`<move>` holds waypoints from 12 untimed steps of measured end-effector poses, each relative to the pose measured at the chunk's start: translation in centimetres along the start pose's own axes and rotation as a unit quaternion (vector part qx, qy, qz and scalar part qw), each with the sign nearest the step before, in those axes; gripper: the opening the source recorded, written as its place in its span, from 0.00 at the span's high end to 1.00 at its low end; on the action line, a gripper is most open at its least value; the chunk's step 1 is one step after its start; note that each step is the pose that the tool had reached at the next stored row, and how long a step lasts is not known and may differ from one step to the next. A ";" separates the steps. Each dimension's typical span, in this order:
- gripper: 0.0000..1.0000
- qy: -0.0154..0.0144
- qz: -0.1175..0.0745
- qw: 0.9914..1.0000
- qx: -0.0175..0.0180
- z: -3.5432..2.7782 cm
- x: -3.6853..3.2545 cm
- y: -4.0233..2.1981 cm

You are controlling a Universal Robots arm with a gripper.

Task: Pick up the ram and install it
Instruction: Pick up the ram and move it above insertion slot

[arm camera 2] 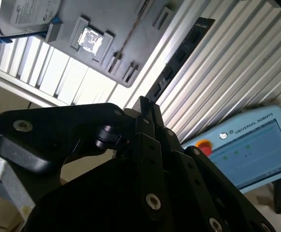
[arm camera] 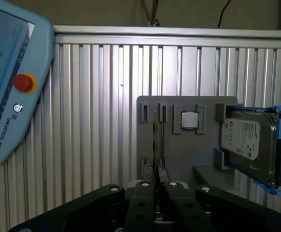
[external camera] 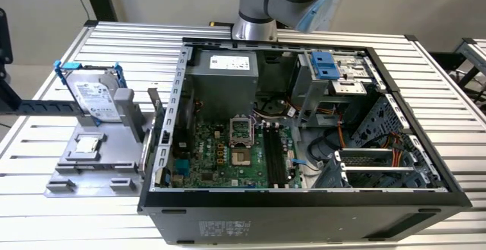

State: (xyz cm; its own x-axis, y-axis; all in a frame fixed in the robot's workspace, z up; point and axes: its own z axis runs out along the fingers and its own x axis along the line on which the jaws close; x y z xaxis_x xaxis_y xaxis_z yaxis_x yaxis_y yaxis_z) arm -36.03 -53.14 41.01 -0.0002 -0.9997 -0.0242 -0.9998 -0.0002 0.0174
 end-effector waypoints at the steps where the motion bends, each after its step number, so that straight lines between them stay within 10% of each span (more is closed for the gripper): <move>1: 1.00 0.000 0.000 1.000 0.000 -0.01 0.00 0.00; 12: 1.00 0.000 0.000 1.000 0.000 -0.12 0.00 -0.25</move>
State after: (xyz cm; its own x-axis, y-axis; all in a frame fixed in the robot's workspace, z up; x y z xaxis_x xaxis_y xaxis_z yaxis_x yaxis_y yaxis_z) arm -35.78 -53.14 41.13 -0.0001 -0.9997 -0.0241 -0.9998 -0.0003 0.0177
